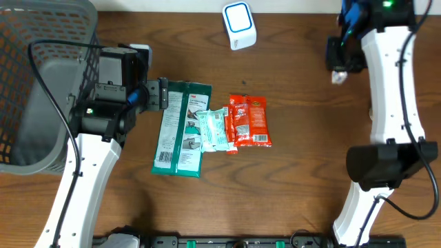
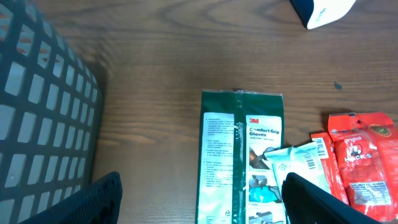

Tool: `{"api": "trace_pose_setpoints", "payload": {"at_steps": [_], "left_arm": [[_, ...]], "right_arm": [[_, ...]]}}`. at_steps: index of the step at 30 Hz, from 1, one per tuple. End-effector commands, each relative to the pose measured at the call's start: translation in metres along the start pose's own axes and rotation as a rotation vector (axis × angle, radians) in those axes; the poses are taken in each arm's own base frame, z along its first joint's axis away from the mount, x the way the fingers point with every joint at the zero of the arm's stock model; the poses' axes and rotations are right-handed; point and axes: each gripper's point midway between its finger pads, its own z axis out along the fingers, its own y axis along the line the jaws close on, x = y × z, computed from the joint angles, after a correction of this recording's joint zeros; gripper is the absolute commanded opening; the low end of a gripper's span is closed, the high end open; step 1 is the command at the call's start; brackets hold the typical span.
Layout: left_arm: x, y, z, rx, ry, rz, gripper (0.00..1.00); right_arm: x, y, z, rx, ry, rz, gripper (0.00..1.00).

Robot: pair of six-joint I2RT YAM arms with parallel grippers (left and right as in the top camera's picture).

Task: Scan the item barcode
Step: 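Carry the orange box rightward and set it beside the Knorr jar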

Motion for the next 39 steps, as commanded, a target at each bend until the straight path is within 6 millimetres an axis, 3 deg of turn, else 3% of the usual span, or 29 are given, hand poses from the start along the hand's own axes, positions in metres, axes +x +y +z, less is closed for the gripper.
{"api": "trace_pose_setpoints", "payload": {"at_steps": [1,7,13,18,19,21,22,27,33,37,39], "left_arm": [[0.001,0.001,0.001,-0.006,0.005,-0.005,0.82],[0.001,0.001,0.001,-0.005,0.006,-0.005,0.82],[0.001,0.001,0.001,-0.006,0.006,-0.005,0.83],[0.001,0.001,0.001,-0.005,0.006,-0.004,0.83],[0.001,0.001,0.001,-0.006,0.006,-0.005,0.82],[0.001,0.001,0.001,-0.005,0.006,-0.005,0.82],[0.001,0.001,0.001,-0.005,0.006,-0.005,0.83],[0.001,0.001,0.001,-0.005,0.006,-0.005,0.82],[0.001,0.001,0.001,-0.005,0.006,-0.005,0.83],[0.001,0.001,0.001,-0.005,0.006,-0.004,0.83],[0.001,0.001,0.001,-0.006,0.006,-0.005,0.82]], "right_arm": [[0.008,-0.022,0.037,0.169,0.071,-0.04,0.01],[0.021,-0.041,0.1,0.337,0.117,-0.046,0.01],[0.024,-0.061,0.141,0.481,0.075,-0.04,0.01],[0.027,-0.063,0.165,0.487,0.046,-0.021,0.01],[0.027,-0.063,0.168,0.486,0.041,-0.017,0.05],[0.028,-0.063,0.169,0.487,0.044,-0.017,0.52],[0.029,-0.063,0.169,0.487,0.048,-0.022,0.64],[0.023,-0.055,0.165,0.436,0.06,-0.1,0.84],[0.017,-0.015,0.156,0.154,0.076,-0.073,0.8],[0.017,-0.008,0.152,0.104,0.083,-0.08,0.74],[0.02,-0.009,0.152,0.106,0.095,-0.082,0.66]]}}
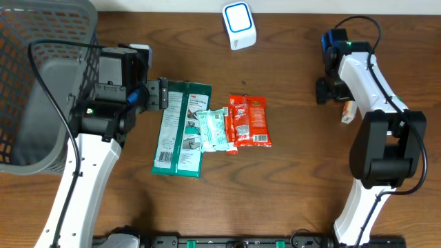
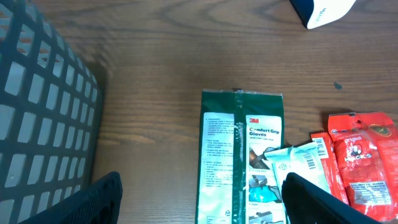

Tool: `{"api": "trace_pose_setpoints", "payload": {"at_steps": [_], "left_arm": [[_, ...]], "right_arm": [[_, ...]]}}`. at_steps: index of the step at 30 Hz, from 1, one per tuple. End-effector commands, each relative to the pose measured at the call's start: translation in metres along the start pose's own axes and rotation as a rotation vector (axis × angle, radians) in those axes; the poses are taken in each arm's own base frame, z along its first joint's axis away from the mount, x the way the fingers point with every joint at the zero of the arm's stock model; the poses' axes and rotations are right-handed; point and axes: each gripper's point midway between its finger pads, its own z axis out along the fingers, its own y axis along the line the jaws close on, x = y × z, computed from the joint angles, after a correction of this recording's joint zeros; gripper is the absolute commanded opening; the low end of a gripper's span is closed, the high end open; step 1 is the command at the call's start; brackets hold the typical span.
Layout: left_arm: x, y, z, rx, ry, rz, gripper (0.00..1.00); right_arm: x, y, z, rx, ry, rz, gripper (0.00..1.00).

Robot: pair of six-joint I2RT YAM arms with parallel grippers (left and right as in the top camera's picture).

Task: Scan the item barcode
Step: 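Carry the orange box rightward and set it beside the Knorr jar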

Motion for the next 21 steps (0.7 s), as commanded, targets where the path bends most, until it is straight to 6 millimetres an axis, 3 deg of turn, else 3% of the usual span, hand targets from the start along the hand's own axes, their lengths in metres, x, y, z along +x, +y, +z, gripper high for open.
{"api": "trace_pose_setpoints", "payload": {"at_steps": [1,7,21], "left_arm": [[0.001,0.001,0.001,-0.005,0.005,-0.005,0.83],[0.001,0.001,0.001,-0.006,0.005,-0.005,0.83],[0.001,0.001,0.001,-0.005,0.005,-0.005,0.82]], "right_arm": [[0.002,0.005,-0.002,-0.061,0.016,-0.004,0.61],[0.004,0.012,0.001,-0.155,0.035,0.021,0.08],[0.009,-0.026,0.018,-0.147,0.072,0.166,0.01]]}}
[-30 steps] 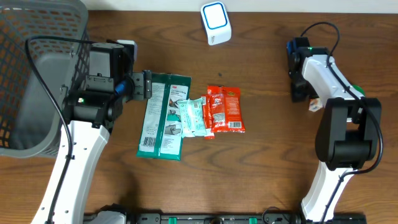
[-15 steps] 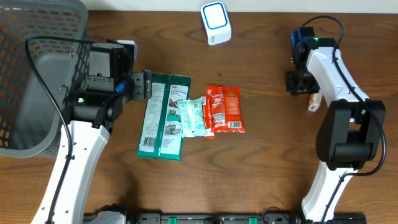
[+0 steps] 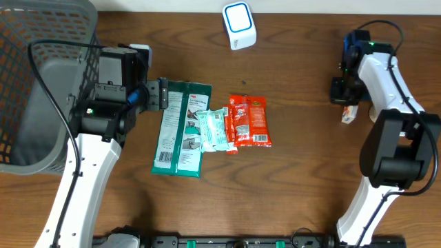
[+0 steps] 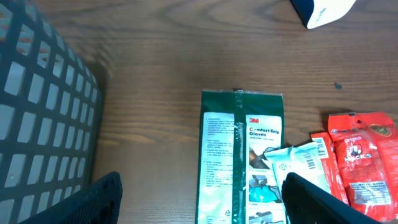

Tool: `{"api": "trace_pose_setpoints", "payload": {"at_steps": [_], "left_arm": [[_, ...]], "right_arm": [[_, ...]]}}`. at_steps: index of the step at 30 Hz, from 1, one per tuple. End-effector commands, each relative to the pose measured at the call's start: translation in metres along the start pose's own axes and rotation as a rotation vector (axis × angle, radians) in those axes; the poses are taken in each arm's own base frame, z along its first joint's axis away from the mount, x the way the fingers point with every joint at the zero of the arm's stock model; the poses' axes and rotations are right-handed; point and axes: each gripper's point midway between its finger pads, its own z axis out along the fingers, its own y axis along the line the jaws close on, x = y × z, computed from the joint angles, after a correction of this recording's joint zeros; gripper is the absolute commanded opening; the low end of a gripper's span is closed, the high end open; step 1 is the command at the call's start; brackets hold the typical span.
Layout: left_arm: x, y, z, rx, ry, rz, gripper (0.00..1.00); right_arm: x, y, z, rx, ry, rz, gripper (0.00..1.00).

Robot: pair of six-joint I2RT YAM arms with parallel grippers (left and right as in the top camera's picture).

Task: Scan the item barcode
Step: 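Carry the orange box rightward and set it beside the Knorr jar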

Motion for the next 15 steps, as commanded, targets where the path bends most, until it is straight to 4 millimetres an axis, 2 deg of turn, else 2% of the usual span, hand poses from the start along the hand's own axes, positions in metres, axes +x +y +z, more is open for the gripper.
{"api": "trace_pose_setpoints", "payload": {"at_steps": [1,10,13,15], "left_arm": [[0.001,0.001,0.001,-0.005,0.005,-0.005,0.83],[0.001,0.001,0.001,-0.005,0.005,-0.005,0.83],[0.001,0.001,0.001,-0.005,0.005,-0.005,0.83],[0.001,0.001,0.001,-0.005,0.005,-0.005,0.83]], "right_arm": [[0.002,-0.009,0.003,-0.001,0.014,0.045,0.01],[0.009,-0.037,0.008,0.003,0.053,0.107,0.01],[0.009,-0.042,0.009,0.002,0.057,0.121,0.01],[0.008,-0.038,0.009,-0.024,0.054,0.116,0.01]]}}
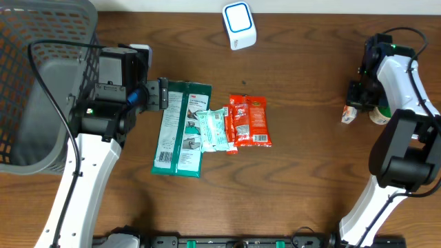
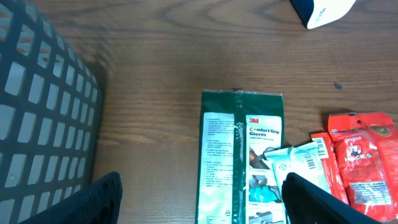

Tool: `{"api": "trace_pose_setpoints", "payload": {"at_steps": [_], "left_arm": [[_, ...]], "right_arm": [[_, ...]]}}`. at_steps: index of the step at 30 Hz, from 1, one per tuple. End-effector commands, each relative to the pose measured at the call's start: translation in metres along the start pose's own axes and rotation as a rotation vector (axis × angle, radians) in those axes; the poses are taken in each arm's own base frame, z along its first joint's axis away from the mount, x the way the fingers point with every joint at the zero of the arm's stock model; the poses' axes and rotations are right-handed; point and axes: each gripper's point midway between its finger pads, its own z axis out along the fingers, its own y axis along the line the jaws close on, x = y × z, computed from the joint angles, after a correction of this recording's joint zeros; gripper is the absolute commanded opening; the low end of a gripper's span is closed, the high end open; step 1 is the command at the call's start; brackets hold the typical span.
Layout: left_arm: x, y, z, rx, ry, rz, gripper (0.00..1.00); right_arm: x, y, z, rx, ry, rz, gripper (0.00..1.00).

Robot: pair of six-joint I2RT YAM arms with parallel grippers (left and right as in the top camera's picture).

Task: Scan the item barcode
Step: 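Carry the orange box rightward and set it beside the Knorr jar, then release the box and move the right gripper over the red Hacks packet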

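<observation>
A green 3M glove packet [image 1: 180,127] [image 2: 241,155] lies flat on the table. A teal-and-white packet [image 1: 213,129] [image 2: 292,168] overlaps its right side, and red snack packets [image 1: 249,121] [image 2: 364,155] lie beside that. The white-and-blue scanner [image 1: 238,25] [image 2: 323,11] stands at the far edge. My left gripper [image 1: 162,94] [image 2: 202,205] hangs open over the green packet's far left, holding nothing. My right gripper [image 1: 358,95] is at the far right, just above a small white item [image 1: 349,114] lying on the table; its jaws are hidden from above.
A grey mesh basket [image 1: 41,76] [image 2: 37,112] fills the far left, close to the left arm. A pale round object [image 1: 379,114] sits by the right arm, partly covered by it.
My right arm has shifted to the right, its gripper now on the right of the small white item. The item, the packets and the left arm have not moved.
My right gripper was first far back at the right with a small white thing at its tip. Later the gripper was nearer and to the left, with the white item lying on the table. Since then it has stood further right each time.
</observation>
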Motion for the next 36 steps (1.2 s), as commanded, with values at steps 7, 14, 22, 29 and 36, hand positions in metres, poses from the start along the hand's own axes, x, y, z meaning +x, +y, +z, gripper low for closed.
{"api": "trace_pose_setpoints", "payload": {"at_steps": [7,14,22,29,36], "left_arm": [[0.001,0.001,0.001,-0.005,0.005,-0.005,0.83],[0.001,0.001,0.001,-0.006,0.005,-0.005,0.82],[0.001,0.001,0.001,-0.005,0.005,-0.005,0.82],[0.001,0.001,0.001,-0.006,0.005,-0.005,0.82],[0.001,0.001,0.001,-0.005,0.005,-0.005,0.82]], "right_arm": [[-0.004,0.052,-0.008,-0.316,-0.015,-0.063,0.01],[-0.006,0.063,-0.011,-0.383,-0.022,-0.07,0.01],[-0.004,0.027,0.011,-0.156,-0.018,-0.023,0.01],[0.0,0.007,0.014,-0.064,-0.011,-0.011,0.01],[-0.007,0.002,-0.015,-0.073,-0.089,-0.006,0.01]]}}
